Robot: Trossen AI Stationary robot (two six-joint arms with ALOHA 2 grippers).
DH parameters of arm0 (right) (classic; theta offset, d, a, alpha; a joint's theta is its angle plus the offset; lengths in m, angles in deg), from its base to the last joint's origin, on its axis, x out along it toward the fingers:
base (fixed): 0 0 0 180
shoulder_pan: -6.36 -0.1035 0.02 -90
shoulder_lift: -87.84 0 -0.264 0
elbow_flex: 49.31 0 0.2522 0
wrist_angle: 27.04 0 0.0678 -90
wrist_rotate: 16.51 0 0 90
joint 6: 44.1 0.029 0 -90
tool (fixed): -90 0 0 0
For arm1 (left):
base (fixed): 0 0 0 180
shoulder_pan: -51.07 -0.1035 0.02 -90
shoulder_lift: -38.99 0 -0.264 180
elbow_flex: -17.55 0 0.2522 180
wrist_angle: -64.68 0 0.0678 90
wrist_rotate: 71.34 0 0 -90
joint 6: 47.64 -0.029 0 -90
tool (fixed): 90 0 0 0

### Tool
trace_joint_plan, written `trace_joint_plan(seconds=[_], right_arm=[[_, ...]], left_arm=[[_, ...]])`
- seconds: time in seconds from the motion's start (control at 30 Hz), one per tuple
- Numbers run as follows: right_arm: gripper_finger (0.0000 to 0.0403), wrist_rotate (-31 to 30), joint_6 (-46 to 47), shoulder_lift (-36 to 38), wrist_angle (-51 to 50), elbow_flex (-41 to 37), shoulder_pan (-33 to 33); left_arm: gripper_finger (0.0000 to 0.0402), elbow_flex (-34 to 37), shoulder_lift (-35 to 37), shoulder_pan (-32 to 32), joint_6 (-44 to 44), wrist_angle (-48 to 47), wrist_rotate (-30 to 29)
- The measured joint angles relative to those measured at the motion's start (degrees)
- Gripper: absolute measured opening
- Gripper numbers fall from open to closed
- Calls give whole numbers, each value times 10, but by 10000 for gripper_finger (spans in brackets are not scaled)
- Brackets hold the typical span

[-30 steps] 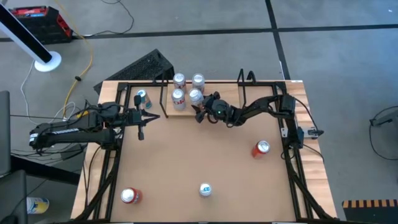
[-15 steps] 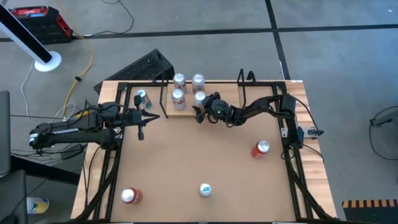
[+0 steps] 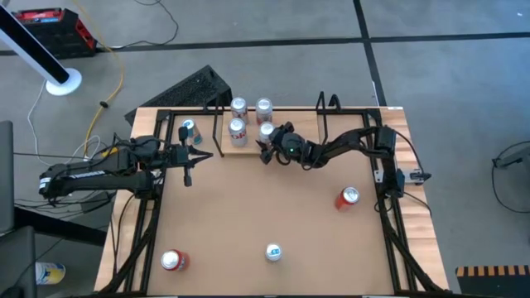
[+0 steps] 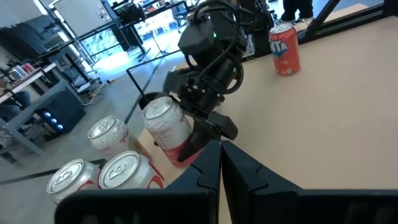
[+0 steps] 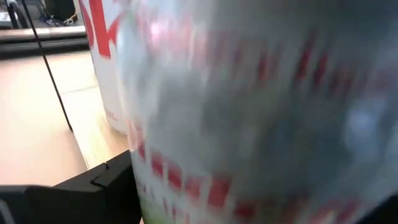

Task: Place canned beverage on shelf
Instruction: Put the pink-white soda can on the shelf aligned with the other pink-white soda can

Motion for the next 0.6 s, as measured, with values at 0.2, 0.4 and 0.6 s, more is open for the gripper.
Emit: trace_joint_plan(seconds=[0.2, 0.4, 0.6], right_arm=[[359, -2, -19, 12, 2, 5, -6], [359, -2, -49, 38, 3, 16, -15], [359, -12, -82, 84, 2, 18, -24]], left_arm=[[0, 0, 0, 0, 0, 0, 0], [0, 0, 0, 0, -5, 2, 0], [0, 0, 0, 0, -5, 5, 0]])
